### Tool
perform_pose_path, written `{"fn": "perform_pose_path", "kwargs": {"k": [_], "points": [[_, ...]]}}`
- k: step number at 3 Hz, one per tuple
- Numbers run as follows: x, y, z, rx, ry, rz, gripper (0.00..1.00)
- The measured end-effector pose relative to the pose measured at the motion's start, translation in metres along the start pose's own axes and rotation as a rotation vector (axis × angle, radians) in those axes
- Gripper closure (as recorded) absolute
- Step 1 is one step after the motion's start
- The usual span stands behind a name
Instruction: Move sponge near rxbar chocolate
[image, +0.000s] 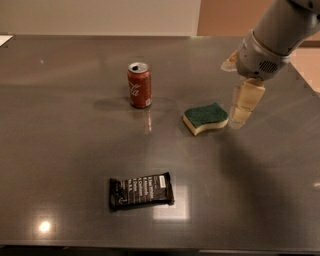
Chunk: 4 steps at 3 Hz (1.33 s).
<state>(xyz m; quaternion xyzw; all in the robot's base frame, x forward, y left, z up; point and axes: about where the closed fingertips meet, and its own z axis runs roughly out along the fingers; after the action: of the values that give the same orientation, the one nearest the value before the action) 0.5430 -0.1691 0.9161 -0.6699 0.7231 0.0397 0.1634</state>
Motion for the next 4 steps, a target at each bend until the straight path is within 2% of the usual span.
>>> {"fn": "perform_pose_path", "kwargs": {"k": [2,4], "points": [[-0.01,-0.019,0.048,-0.08,0.001,-0.031,0.0],[-0.016,-0.013,0.083,-0.137,0.021,-0.054,0.0]]}}
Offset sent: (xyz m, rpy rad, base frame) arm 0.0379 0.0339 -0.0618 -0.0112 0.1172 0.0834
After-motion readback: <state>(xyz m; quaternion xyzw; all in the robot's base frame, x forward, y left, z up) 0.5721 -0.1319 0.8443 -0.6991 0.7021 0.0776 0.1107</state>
